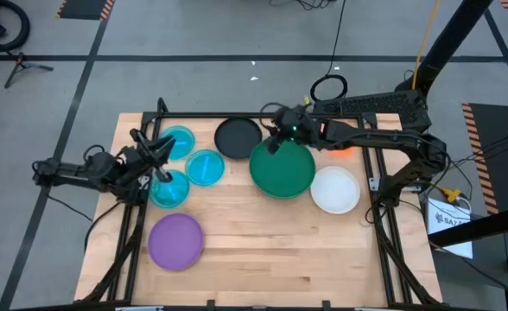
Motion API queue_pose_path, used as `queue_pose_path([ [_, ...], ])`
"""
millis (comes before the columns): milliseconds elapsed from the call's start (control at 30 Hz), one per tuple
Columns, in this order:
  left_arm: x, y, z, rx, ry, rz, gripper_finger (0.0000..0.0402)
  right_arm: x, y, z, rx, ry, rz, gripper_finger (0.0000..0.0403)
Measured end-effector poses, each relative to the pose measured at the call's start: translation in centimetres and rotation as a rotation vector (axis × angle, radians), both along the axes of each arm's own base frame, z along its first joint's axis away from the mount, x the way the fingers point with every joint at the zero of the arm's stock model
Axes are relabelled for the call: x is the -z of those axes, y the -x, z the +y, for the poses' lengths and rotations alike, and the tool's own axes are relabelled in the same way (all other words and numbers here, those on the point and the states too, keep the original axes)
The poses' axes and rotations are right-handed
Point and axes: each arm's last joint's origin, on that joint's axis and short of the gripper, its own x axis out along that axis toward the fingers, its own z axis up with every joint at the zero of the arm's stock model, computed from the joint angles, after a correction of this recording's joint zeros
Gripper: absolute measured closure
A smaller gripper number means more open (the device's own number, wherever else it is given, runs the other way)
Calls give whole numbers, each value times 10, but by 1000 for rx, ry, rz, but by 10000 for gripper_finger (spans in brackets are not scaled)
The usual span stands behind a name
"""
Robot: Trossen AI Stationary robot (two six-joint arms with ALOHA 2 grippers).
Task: Stack plastic plates
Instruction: Stack the black plate on the green plate
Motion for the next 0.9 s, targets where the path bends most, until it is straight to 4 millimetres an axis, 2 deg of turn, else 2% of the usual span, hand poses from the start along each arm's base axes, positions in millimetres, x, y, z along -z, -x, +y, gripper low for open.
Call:
queue_pose_path([
  [133, 5, -2, 6, -62, -7, 65, 330, -1, -7, -12, -35, 12, -87, 287],
  [233, 8, -3, 9, -95, -6, 92, 330, 5, -13, -22, -29, 16, -118, 287],
  [667, 12, -3, 17, -166, -9, 145, 330, 25, -64, -88, 16, -63, -72, 287],
  [800, 12, -2, 19, -185, -5, 142, 330, 33, -68, -103, 63, -128, 1, 287],
  [900, 13, -3, 19, -194, -2, 156, 330, 42, -63, -113, 132, -210, 38, 287],
])
